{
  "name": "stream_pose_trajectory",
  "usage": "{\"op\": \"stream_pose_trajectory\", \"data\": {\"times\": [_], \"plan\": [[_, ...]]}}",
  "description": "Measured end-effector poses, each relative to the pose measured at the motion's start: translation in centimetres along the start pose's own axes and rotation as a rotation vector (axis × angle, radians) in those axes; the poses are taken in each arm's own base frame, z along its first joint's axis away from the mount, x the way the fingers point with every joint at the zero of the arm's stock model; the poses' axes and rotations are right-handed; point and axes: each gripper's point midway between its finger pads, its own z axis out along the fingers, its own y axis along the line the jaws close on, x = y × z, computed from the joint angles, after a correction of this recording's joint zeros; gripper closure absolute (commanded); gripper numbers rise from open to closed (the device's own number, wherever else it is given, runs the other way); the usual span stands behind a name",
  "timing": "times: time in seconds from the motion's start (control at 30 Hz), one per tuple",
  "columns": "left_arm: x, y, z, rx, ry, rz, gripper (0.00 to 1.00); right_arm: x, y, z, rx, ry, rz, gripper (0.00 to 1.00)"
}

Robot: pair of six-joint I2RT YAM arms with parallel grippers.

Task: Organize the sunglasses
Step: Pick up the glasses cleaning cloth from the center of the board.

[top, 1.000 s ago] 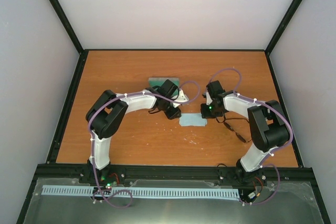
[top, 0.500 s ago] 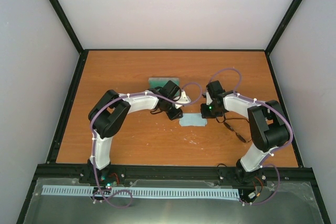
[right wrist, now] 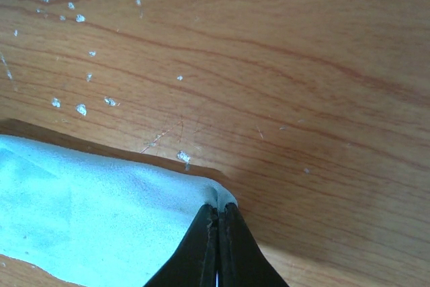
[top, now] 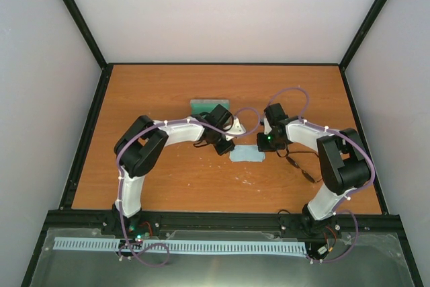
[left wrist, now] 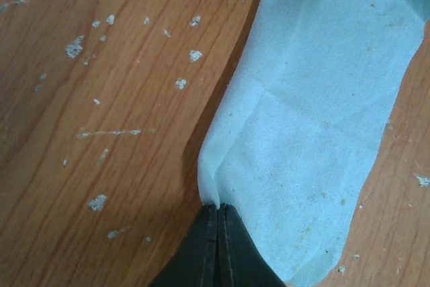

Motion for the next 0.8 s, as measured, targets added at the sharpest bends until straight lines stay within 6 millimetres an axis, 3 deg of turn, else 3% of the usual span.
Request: {"op": "stream_pose_trajectory", "data": {"times": [0.37, 0.8], "plan": [[0.4, 0.8, -0.7, -0.045, 0.005, 0.007, 0.99, -0.1, 0.4, -0.1, -0.009, 0.003, -0.002, 0.97], [1.4, 2.8, -2.9, -0.132, -0.001, -0.009, 1.0, -3.5, 3.7, -1.1, -0.066, -0.055, -0.068, 0.97]]}}
